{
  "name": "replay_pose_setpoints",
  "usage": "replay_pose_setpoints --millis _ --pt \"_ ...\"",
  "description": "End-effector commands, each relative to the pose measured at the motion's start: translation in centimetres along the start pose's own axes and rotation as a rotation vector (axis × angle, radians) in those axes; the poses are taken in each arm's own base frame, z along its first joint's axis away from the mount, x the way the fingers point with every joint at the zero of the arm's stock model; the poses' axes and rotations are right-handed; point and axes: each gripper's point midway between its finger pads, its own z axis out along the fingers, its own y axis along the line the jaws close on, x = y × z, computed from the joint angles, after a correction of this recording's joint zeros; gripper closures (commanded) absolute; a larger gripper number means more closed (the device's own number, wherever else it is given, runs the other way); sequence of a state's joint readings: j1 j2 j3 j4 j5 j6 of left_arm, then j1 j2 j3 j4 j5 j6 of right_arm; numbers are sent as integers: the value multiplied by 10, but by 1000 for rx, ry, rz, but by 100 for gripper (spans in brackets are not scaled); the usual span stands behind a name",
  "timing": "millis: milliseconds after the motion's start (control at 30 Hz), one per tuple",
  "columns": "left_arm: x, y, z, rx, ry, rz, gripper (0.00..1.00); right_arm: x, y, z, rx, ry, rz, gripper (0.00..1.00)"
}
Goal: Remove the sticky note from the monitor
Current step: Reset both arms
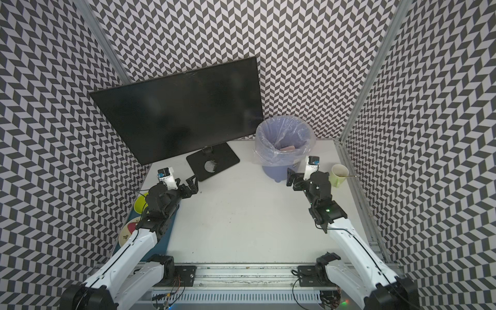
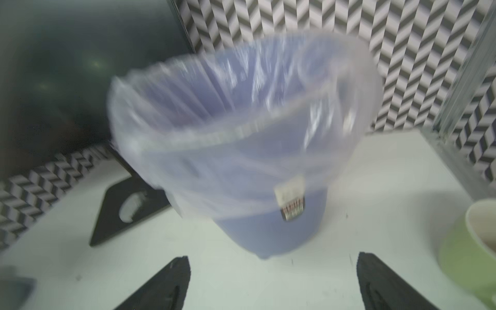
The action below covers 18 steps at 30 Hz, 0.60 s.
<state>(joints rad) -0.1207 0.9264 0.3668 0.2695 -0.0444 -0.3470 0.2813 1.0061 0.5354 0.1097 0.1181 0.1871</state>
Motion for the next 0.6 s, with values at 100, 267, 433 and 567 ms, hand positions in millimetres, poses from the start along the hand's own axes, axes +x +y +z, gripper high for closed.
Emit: replay_pose_setpoints --millis 100,267,433,567 --pt "-23 53 6 -224 -201 135 0 -5 -51 13 174 -251 -76 1" --pt "-13 63 34 -224 -157 139 0 7 -77 7 207 -376 -125 1" --pt "-15 58 30 -209 -221 153 0 5 -73 11 150 -393 -137 1" --pt "-17 53 25 -175 -248 163 0 6 -70 13 135 -386 -152 1"
